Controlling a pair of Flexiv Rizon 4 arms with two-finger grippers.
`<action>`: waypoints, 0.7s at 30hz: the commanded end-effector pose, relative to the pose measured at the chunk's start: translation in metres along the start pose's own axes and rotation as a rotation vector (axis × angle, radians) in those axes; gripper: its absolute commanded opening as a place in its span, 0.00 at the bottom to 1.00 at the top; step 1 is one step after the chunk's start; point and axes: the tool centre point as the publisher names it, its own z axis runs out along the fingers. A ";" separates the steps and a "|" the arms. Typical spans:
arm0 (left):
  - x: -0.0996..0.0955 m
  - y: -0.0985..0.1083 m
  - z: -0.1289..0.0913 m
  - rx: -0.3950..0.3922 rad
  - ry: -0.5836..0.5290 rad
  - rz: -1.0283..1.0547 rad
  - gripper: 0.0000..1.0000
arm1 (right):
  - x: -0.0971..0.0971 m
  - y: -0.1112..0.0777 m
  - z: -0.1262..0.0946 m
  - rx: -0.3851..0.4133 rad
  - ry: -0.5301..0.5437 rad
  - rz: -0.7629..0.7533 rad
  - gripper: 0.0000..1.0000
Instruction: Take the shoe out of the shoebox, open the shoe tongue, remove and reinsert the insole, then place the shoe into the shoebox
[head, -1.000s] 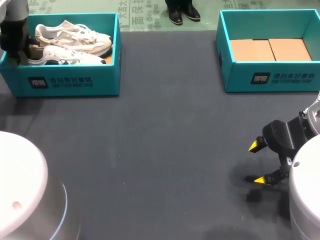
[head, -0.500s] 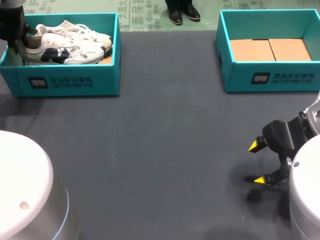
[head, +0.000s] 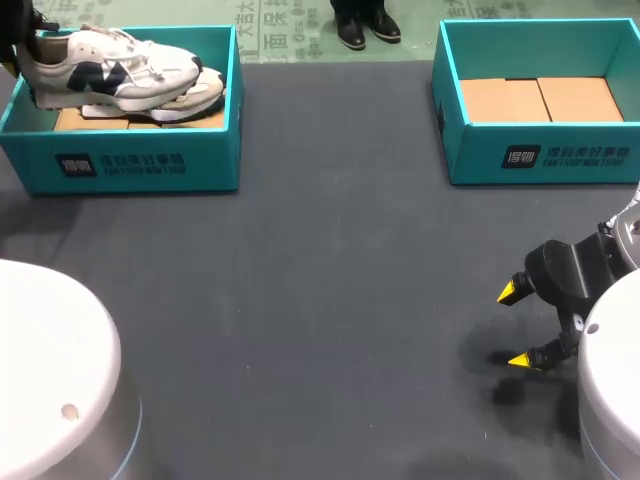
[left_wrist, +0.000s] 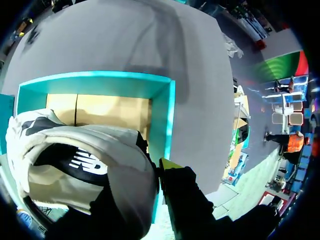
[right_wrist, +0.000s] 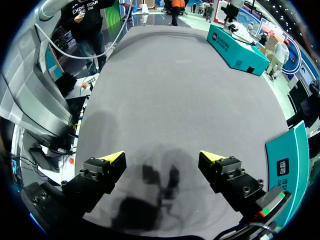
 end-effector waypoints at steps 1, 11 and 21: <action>0.005 -0.012 -0.026 -0.013 0.005 -0.010 0.00 | 0.002 0.000 -0.001 0.001 -0.004 0.000 1.00; 0.009 -0.052 -0.073 -0.041 0.032 -0.041 0.00 | 0.002 0.000 -0.001 0.001 -0.004 0.000 1.00; 0.004 -0.110 -0.104 -0.027 0.052 0.017 0.00 | 0.002 0.000 -0.001 0.001 -0.004 0.000 1.00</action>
